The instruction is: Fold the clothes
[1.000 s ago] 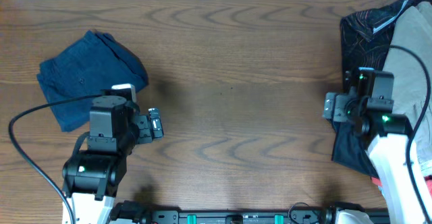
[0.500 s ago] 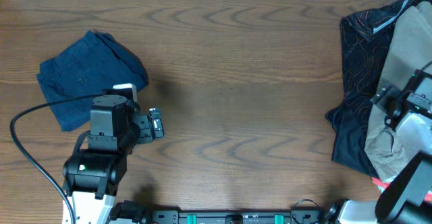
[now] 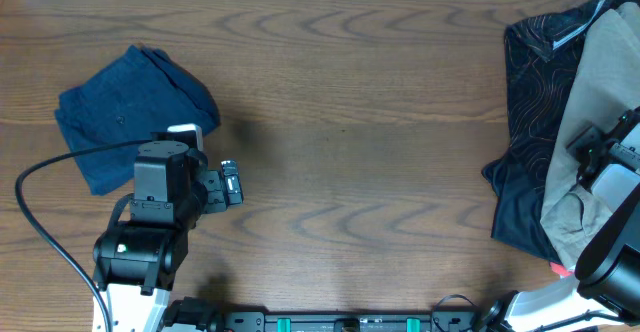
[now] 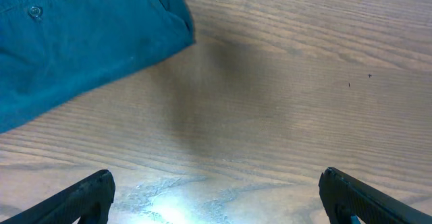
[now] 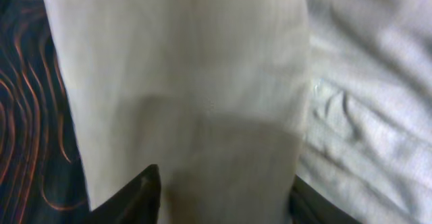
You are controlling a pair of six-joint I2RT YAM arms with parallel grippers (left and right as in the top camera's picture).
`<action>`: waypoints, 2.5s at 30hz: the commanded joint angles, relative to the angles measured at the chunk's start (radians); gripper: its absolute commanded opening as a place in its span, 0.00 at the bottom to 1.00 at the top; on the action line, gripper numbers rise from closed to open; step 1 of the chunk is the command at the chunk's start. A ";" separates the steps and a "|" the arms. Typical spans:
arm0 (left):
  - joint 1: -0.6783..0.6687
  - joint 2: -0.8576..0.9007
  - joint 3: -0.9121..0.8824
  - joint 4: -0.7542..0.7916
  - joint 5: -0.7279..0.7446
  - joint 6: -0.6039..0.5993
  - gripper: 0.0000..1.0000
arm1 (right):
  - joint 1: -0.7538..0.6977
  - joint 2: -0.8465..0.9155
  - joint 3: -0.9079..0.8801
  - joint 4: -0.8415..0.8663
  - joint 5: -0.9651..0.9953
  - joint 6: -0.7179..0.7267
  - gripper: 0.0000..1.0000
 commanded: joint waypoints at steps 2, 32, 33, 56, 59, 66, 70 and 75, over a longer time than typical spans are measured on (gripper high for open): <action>0.005 -0.002 0.019 -0.003 0.000 -0.013 0.98 | -0.006 0.006 0.013 0.058 -0.010 0.006 0.37; 0.005 -0.001 0.019 -0.003 -0.001 -0.013 0.98 | 0.544 -0.435 0.074 -0.323 -0.533 -0.039 0.01; 0.005 -0.001 0.019 -0.003 -0.001 -0.013 0.98 | 0.591 -0.440 0.074 -0.322 -0.533 -0.039 0.01; 0.005 0.009 0.014 -0.005 0.207 -0.157 0.98 | 0.805 -0.455 0.074 -0.683 -0.129 -0.040 0.99; 0.002 0.048 -0.008 0.001 0.312 -0.210 0.98 | 0.742 -0.457 0.074 -0.772 -0.160 -0.040 0.99; -0.116 0.241 -0.025 0.023 0.399 -0.330 0.98 | 0.628 -0.457 0.074 -0.884 -0.076 0.035 0.99; -0.236 0.370 -0.025 0.085 0.427 -0.447 0.98 | 0.562 -0.459 0.074 -0.924 -0.077 0.066 0.99; -0.380 0.527 -0.025 0.231 0.471 -0.628 0.98 | 0.527 -0.460 0.074 -0.953 -0.081 0.066 0.99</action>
